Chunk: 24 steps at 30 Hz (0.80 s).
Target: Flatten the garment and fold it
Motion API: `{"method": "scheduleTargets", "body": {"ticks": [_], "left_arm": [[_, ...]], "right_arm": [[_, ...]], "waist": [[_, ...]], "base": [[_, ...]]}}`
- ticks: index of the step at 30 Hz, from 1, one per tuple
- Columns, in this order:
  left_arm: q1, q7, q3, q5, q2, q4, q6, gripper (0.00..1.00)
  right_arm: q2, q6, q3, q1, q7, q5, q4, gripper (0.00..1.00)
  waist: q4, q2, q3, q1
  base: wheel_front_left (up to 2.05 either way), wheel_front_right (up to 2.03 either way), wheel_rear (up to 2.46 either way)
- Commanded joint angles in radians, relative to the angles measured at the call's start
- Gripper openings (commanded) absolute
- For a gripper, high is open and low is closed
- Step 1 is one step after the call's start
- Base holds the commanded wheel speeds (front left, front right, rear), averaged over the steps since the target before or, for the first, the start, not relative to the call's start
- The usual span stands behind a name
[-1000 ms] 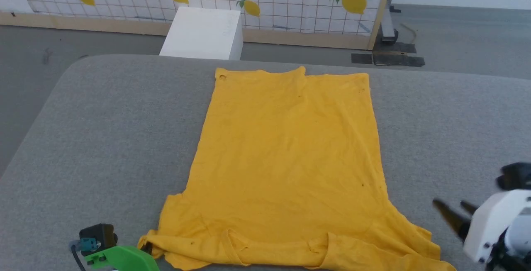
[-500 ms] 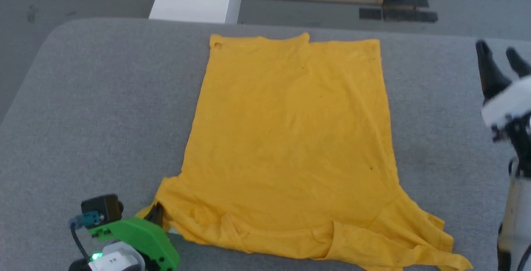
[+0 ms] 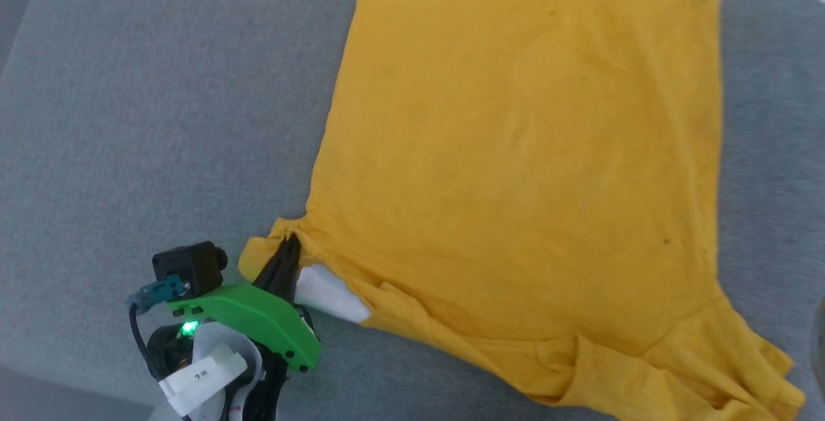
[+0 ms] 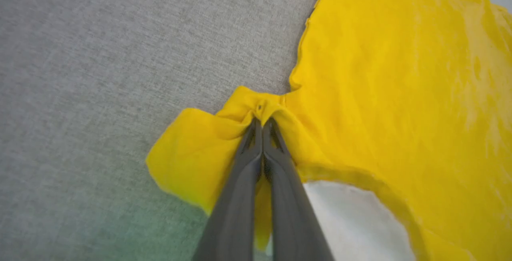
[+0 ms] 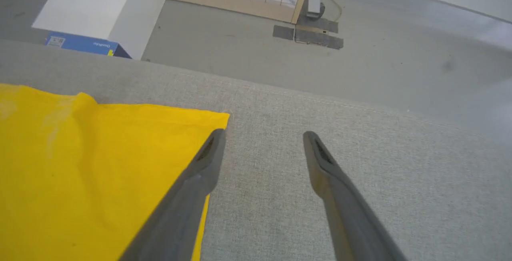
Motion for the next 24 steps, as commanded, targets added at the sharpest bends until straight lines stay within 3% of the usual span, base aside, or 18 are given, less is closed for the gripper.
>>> {"method": "scheduleTargets", "body": {"ticks": [1,9,19,20,21,24], "left_arm": [[-0.017,-0.008,0.000,0.005,-0.003,-0.008,-0.004,0.00],[-0.025,-0.017,-0.014,0.002,-0.014,-0.045,-0.013,0.00],[-0.030,-0.024,-0.018,-0.014,-0.021,-0.016,-0.024,0.00],[-0.031,-0.024,-0.018,-0.015,-0.020,-0.012,-0.025,0.00],[-0.034,-0.025,-0.018,-0.014,-0.018,-0.008,-0.026,0.00],[-0.041,-0.023,-0.019,-0.013,-0.013,0.001,-0.030,0.00]], "right_arm": [[-0.014,0.003,0.021,-0.025,0.051,-0.019,0.018,1.00],[-0.070,0.003,0.108,-0.095,0.272,-0.066,0.040,1.00],[-0.105,0.003,0.148,-0.052,0.408,-0.031,0.006,0.98],[-0.106,0.003,0.146,-0.047,0.416,-0.029,-0.001,0.18],[-0.107,0.003,0.143,-0.042,0.419,-0.028,-0.010,0.00],[-0.102,0.003,0.124,-0.040,0.387,-0.024,-0.041,0.00]], "waist": [[0.139,0.0000,0.162,-0.0002],[0.193,0.0000,0.230,-0.0002],[0.189,0.0000,0.231,-0.0002],[0.186,0.0000,0.228,-0.0002],[0.181,0.0000,0.222,-0.0002],[0.165,0.0000,0.202,-0.0002]], "base": [[0.00,0.00,0.00],[0.00,0.00,0.00],[0.00,0.00,0.00],[0.00,0.00,0.00],[0.00,0.00,0.00],[0.00,0.00,0.00]]}}
